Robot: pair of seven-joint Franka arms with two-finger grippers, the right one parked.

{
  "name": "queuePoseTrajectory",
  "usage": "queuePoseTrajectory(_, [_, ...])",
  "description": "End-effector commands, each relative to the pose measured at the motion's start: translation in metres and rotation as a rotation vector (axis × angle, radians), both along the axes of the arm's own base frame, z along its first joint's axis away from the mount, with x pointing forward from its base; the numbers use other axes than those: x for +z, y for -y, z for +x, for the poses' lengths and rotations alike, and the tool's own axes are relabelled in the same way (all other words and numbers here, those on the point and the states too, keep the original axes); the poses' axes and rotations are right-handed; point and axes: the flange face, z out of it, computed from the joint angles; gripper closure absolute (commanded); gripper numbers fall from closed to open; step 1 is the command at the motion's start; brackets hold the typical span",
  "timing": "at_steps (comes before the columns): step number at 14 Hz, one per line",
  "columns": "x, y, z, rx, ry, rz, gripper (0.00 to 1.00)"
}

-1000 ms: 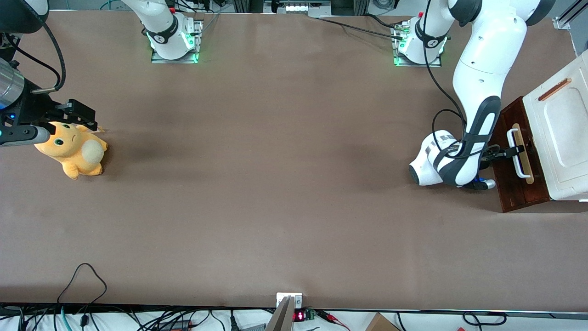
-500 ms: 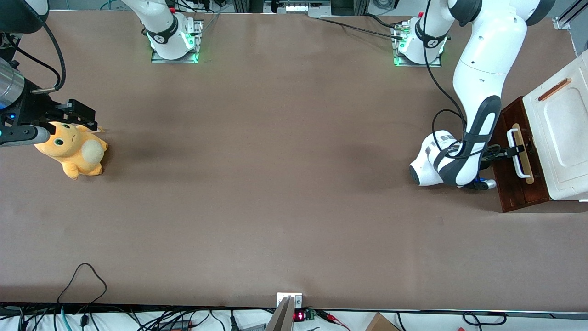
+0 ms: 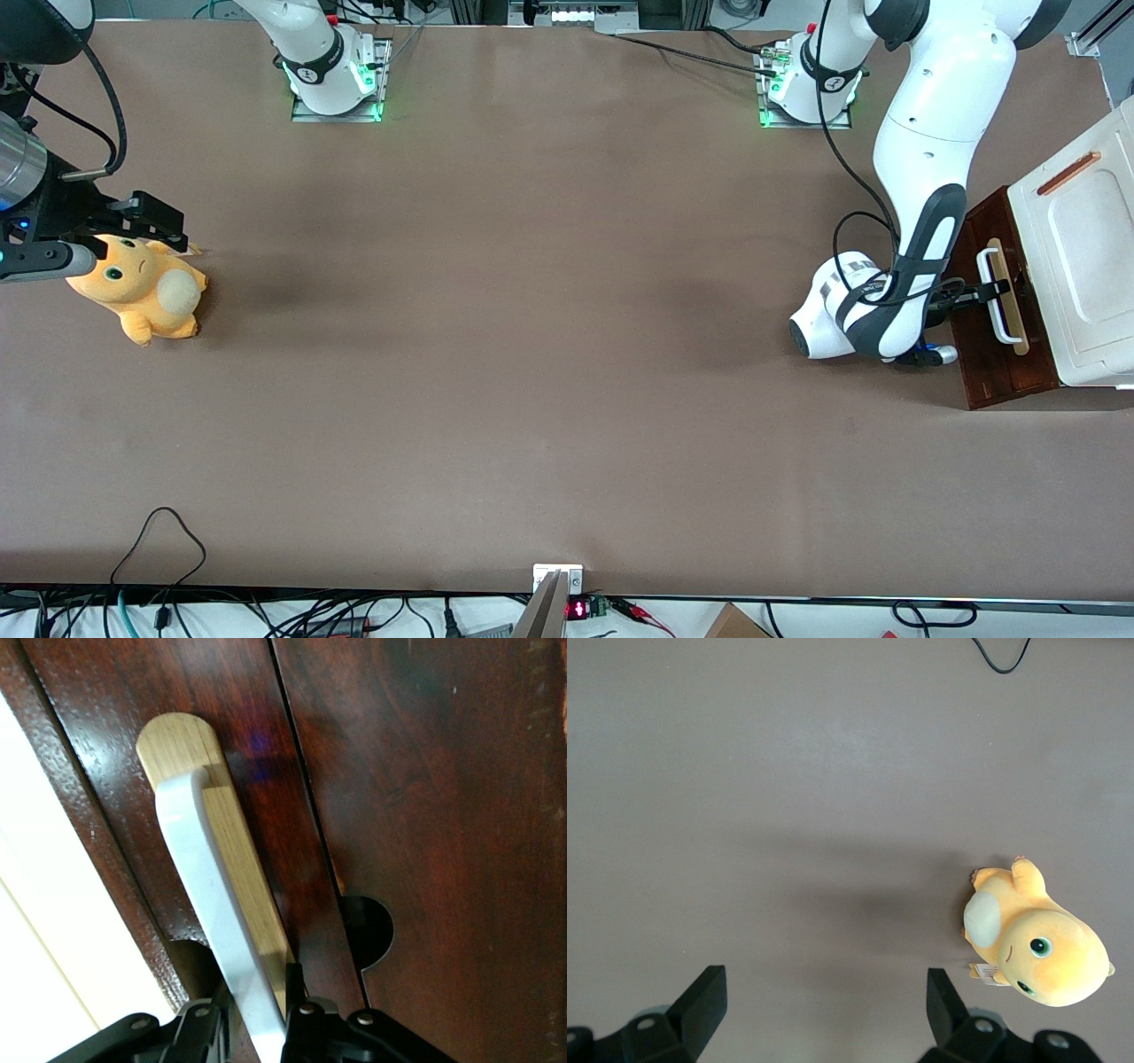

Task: Open lower drawer with left arm only
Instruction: 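Pull the handle away from the cabinet with the left gripper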

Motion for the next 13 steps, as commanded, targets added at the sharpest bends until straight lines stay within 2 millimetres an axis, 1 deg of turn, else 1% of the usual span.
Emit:
queuePoseTrajectory(1, [0.005, 0.005, 0.004, -0.015, -0.002, -0.005, 0.77])
queuePoseTrajectory(7, [0.005, 0.014, 0.003, -0.021, 0.010, -0.005, 0.78])
queuePoseTrajectory(13, [0.005, 0.031, 0.000, -0.015, 0.018, -0.022, 0.78])
